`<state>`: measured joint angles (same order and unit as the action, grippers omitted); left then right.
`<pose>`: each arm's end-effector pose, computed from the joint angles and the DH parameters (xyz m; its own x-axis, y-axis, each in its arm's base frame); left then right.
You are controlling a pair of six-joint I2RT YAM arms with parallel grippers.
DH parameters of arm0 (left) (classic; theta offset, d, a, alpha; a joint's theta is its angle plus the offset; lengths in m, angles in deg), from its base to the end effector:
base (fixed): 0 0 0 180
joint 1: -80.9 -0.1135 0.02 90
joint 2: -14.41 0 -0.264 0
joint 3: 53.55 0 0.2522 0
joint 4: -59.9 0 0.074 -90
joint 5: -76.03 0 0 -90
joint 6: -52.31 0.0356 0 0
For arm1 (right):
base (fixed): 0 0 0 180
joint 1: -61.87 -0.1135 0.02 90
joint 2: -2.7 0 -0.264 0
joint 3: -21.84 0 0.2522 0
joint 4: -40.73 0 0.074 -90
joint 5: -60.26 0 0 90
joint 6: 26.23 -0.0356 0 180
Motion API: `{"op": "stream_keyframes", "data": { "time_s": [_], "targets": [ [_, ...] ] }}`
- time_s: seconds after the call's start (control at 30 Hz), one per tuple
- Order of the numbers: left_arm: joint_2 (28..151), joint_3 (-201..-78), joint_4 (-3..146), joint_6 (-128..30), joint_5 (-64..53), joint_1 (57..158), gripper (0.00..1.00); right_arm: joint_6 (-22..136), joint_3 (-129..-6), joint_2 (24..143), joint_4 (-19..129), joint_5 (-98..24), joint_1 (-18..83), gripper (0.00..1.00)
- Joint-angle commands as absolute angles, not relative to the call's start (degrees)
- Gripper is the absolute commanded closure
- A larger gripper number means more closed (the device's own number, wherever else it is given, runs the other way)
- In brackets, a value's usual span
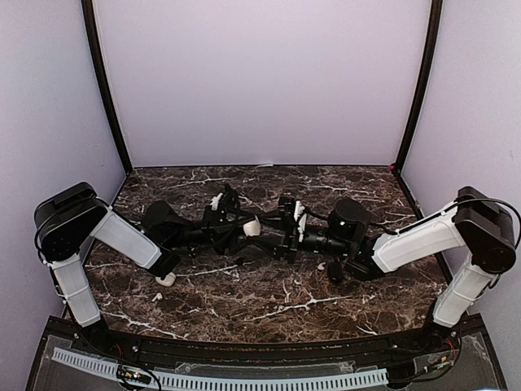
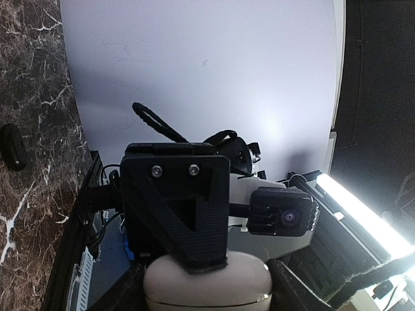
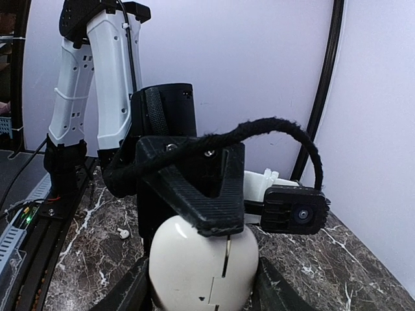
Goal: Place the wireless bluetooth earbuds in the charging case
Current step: Pass from the right arm to the left
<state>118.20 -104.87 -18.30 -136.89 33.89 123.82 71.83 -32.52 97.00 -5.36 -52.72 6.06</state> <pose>0.2198 -0.2405 0.2124 -0.9847 0.0113 -0.1737 0.1626 -0.2977 -0.9407 0.1792 0.2885 0.2263 0.1970 0.0602 -0.9786 -0.9615 0.2068 -0.1808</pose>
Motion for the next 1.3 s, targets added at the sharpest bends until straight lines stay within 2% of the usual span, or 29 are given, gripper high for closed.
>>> {"op": "stream_keyframes", "data": {
  "time_s": [0.0,0.2,0.6,0.93,1.1,1.27],
  "targets": [
    [115.9,-106.5,-31.4,-136.4,35.6,124.1,0.44,70.7,-33.4,97.6,-8.4,-53.1,6.8,0.48],
    [116.5,-106.7,-31.4,-136.0,36.1,124.1,0.5,70.3,-33.2,97.5,-8.2,-54.0,7.1,0.35],
    [117.8,-105.4,-31.4,-133.9,37.5,122.9,0.54,69.8,-29.0,92.0,-5.8,-54.0,7.7,0.2],
    [117.2,-104.4,-25.4,-127.9,40.2,121.5,0.55,69.5,-21.4,82.6,-4.3,-52.3,8.3,0.17],
    [115.1,-103.9,-16.3,-121.1,41.1,121.0,0.55,66.9,-19.1,75.3,3.0,-49.1,8.5,0.16],
    [110.7,-105.5,2.8,-108.1,40.8,121.0,0.55,59.7,-20.9,68.8,14.6,-41.9,9.0,0.12]
  ]
}}
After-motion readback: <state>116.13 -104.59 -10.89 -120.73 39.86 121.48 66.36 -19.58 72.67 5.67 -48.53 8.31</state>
